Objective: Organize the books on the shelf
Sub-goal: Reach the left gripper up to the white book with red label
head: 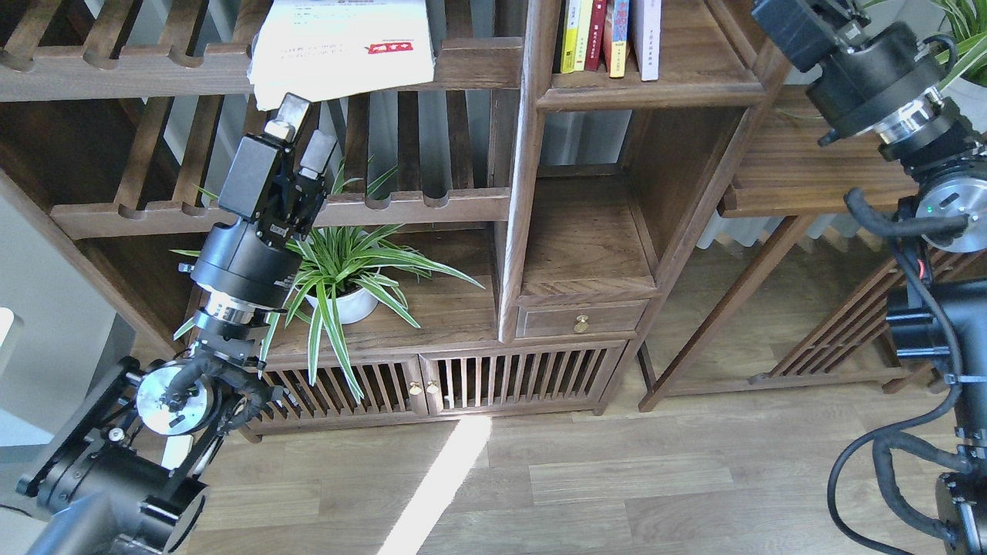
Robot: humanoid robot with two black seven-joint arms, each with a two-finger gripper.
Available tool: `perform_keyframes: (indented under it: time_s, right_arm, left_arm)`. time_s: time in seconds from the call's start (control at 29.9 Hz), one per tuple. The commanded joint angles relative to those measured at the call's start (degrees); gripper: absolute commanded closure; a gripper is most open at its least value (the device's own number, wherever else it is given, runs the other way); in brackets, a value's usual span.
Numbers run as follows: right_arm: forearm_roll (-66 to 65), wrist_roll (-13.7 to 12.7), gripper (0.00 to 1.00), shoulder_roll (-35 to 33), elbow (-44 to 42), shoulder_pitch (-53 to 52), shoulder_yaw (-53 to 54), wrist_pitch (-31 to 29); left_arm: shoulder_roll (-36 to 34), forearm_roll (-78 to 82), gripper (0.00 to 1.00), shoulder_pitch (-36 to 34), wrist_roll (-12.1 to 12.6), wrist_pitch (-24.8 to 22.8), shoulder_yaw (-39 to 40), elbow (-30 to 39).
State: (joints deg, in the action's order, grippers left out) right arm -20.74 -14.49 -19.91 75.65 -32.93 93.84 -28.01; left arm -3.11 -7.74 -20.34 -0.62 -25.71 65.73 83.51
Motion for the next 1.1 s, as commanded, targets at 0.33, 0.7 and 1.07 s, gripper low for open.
perform_keyframes:
  time_s: [0.33, 0.7, 1.07]
  right_arm:
    - [-0.1, -0.4, 0.02, -0.4, -0.1, -1.3, 0.7, 0.0]
    - [-0.1, -1.0, 0.02, -0.4, -0.1, -1.3, 0.7, 0.0]
    - [-0.1, -1.4, 0.02, -0.4, -0.1, -1.3, 0.7, 0.0]
  left_arm:
    - [3.1, 0.0, 0.02, -5.2, -0.3, 19.7, 0.2, 0.0]
    - [3.1, 0.0, 0.02, -6.8, -0.4, 22.5, 0.1, 0.6]
    - [3.1, -0.2, 0.02, -10.8, -0.5, 29.0, 0.5, -0.2]
